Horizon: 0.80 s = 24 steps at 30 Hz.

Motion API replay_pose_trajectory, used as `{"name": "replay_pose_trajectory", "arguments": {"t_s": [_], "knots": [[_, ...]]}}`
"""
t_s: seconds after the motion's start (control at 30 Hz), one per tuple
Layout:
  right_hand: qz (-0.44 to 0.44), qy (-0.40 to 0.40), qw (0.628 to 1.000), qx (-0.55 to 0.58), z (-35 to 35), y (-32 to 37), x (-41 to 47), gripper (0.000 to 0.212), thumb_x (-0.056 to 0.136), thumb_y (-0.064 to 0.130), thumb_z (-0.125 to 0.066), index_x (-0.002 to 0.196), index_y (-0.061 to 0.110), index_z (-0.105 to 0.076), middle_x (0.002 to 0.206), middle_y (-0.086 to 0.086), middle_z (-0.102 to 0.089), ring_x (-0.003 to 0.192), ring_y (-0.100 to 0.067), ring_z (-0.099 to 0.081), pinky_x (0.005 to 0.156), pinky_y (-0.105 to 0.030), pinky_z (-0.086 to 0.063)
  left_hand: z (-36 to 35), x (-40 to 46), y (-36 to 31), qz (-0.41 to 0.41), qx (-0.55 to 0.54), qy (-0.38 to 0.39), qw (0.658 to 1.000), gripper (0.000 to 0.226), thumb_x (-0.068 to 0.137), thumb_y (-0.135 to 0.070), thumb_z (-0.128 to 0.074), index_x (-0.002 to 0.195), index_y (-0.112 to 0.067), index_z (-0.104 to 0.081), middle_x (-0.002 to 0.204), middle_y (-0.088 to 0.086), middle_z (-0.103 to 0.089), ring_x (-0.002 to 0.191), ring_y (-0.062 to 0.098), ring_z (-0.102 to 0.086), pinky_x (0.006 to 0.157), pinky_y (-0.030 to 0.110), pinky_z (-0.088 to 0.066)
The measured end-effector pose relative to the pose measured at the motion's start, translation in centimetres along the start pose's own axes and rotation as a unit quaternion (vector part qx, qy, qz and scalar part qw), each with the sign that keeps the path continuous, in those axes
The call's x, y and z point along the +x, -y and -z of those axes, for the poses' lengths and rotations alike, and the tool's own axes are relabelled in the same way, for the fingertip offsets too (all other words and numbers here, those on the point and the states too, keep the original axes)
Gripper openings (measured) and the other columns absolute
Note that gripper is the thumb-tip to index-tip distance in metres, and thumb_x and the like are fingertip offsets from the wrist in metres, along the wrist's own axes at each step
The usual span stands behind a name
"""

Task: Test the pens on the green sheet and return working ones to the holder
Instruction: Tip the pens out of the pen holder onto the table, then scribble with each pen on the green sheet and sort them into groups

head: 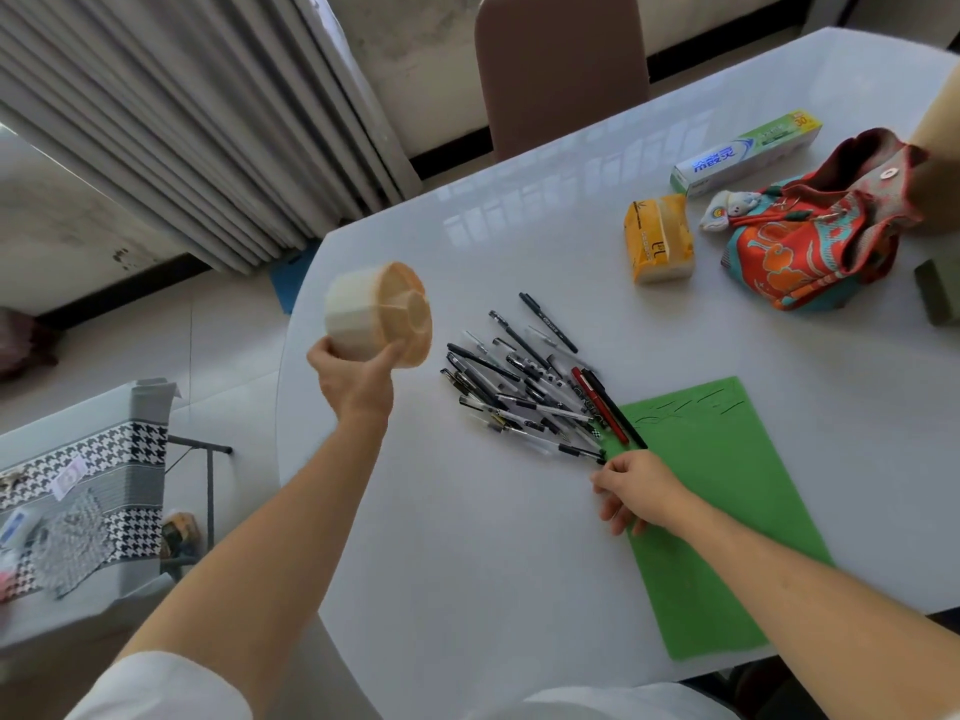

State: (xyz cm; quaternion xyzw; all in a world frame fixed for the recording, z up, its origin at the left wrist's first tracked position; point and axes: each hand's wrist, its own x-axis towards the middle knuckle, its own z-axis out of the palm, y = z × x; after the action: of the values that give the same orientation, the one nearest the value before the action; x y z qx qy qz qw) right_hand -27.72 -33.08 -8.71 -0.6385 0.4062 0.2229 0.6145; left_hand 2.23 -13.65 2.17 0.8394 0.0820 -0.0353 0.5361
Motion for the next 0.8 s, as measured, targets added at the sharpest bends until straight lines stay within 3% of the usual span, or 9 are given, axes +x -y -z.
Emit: {"name": "replay_pose_trajectory", "arguments": {"t_s": [0.17,0.23,0.33,0.43,0.63,0.8], "knots": [[0.001,-0.013,1.000,-0.012,-0.2,0.0,0.1,0.021,0.099,0.021,-0.058,0.094,0.002,-0.064,0.071,-0.016,-0.075,0.056,-0.036,-0.072,0.037,-0.027,-0.045,2.1,1.7,2.0,0.242,-0.227,-0.006,0.943,0.058,0.063,-0.029,-0.087,0.111,-0.016,-0.058,0.116,0.009,-0.063,0.103,0.028,-0.065,0.072,0.044,-0.063],[0.002,-0.016,1.000,-0.016,-0.2,0.0,0.1,0.021,0.099,0.021,-0.058,0.093,0.002,-0.064,0.071,-0.016,-0.075,0.055,-0.036,-0.072,0.037,-0.027,-0.044,2.9,1.9,3.2,0.286,-0.270,0.015,0.919,0.049,0.074,-0.026,-0.081,0.115,-0.017,-0.058,0.120,0.012,-0.061,0.106,0.032,-0.063,0.077,0.048,-0.061],[0.004,-0.021,1.000,-0.018,-0.2,0.0,0.2,0.021,0.100,0.021,-0.058,0.092,0.002,-0.065,0.070,-0.016,-0.075,0.054,-0.036,-0.071,0.036,-0.026,-0.044,3.6,1.9,5.0,0.323,-0.306,0.036,0.895,0.057,0.082,-0.028,-0.073,0.133,-0.017,-0.053,0.128,0.014,-0.058,0.112,0.035,-0.060,0.083,0.050,-0.059],[0.005,-0.025,0.999,-0.021,-0.2,-0.2,0.1,0.021,0.099,0.021,-0.058,0.092,0.002,-0.065,0.070,-0.016,-0.075,0.056,-0.036,-0.072,0.036,-0.027,-0.044,4.0,1.6,6.6,0.348,-0.327,0.051,0.877,0.058,0.084,-0.032,-0.069,0.137,-0.014,-0.052,0.131,0.016,-0.057,0.112,0.034,-0.061,0.081,0.046,-0.060],[-0.005,-0.067,0.998,-0.021,-1.2,0.2,-0.3,0.021,0.098,0.019,-0.058,0.087,0.002,-0.064,0.066,-0.014,-0.074,0.057,-0.035,-0.074,0.038,-0.026,-0.047,4.3,1.6,8.1,0.323,-0.272,0.077,0.903,0.050,0.091,-0.042,-0.067,0.129,-0.011,-0.055,0.115,0.011,-0.064,0.101,0.028,-0.068,0.073,0.037,-0.060],[0.071,-0.144,0.967,-0.197,-2.3,1.9,-0.9,0.019,0.088,0.030,-0.063,0.073,0.018,-0.064,0.065,0.001,-0.070,0.060,-0.019,-0.069,0.055,-0.029,-0.053,5.4,1.3,9.4,0.319,-0.200,0.091,0.922,0.045,0.088,-0.048,-0.069,0.115,-0.014,-0.057,0.111,0.013,-0.066,0.096,0.029,-0.072,0.079,0.040,-0.062]]}}
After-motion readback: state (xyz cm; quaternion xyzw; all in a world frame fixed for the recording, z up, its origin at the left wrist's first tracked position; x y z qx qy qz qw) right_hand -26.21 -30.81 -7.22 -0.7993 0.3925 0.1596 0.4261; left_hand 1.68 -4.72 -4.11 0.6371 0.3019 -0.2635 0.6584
